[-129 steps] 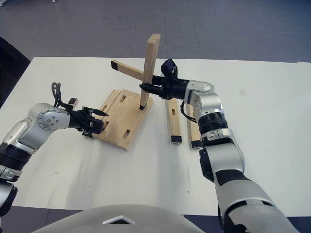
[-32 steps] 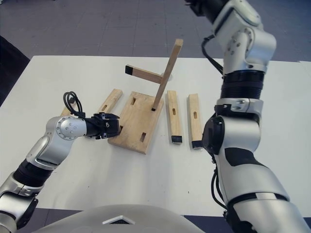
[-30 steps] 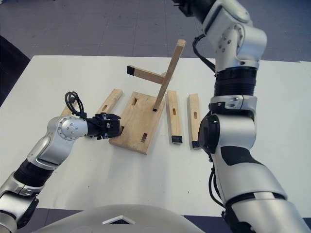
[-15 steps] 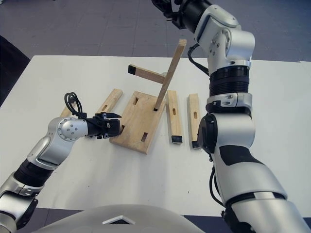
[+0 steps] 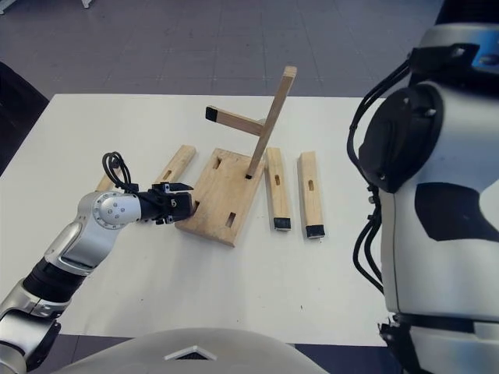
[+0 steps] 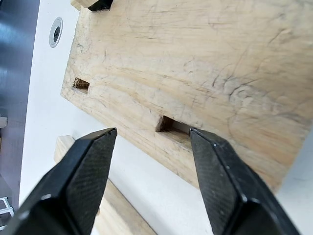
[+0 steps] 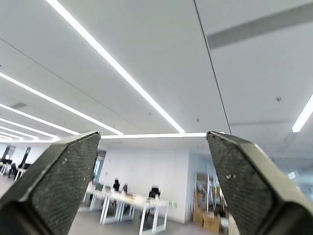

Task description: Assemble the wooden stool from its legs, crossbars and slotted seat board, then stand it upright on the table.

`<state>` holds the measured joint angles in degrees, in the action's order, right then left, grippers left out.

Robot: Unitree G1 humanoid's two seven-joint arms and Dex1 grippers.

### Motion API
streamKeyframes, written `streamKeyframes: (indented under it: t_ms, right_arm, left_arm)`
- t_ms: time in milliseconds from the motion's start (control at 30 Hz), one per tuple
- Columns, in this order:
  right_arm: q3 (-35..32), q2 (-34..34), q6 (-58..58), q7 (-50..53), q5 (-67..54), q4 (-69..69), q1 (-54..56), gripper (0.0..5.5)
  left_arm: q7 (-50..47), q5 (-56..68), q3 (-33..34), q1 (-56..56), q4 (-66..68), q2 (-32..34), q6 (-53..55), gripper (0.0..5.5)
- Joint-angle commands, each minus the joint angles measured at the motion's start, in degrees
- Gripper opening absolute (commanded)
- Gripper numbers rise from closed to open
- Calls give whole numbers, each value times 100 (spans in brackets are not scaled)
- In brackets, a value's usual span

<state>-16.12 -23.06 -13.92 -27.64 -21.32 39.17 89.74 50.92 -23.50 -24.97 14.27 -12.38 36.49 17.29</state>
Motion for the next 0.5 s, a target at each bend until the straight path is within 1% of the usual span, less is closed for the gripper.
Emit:
streamKeyframes:
  t_ms: [33, 100, 167, 200, 233, 367, 500]
  right_arm:
    - [815, 804, -1254, -580, 222, 713, -2695, 400]
    - [1384, 1043, -2010, -813, 221, 80, -4168, 400]
    - [1445, 1111, -2824, -595, -44, -761, -4873, 400]
    - [1409, 1056, -3058, -497, -145, -1120, -5020, 400]
    - [1301, 1041, -3147, -369, -200, -1223, -4969, 400]
    - [871, 1132, -2873, 30, -385, -1290, -3968, 400]
    - [551, 1261, -3130, 427, -821, -2045, -3340, 400]
  left_arm:
    - [137, -33, -147, -262, 14, 79, 147, 278]
    - [122, -38, -143, -299, 17, 83, 159, 278]
    - [76, -45, -126, -277, 118, 39, 165, 278]
    - [46, -43, -112, -245, 175, 9, 162, 278]
    - [12, -39, -89, -234, 229, -4, 158, 278]
    - [-53, -61, -59, -237, 356, 11, 91, 278]
    - [-122, -68, -100, -126, 470, -122, 126, 278]
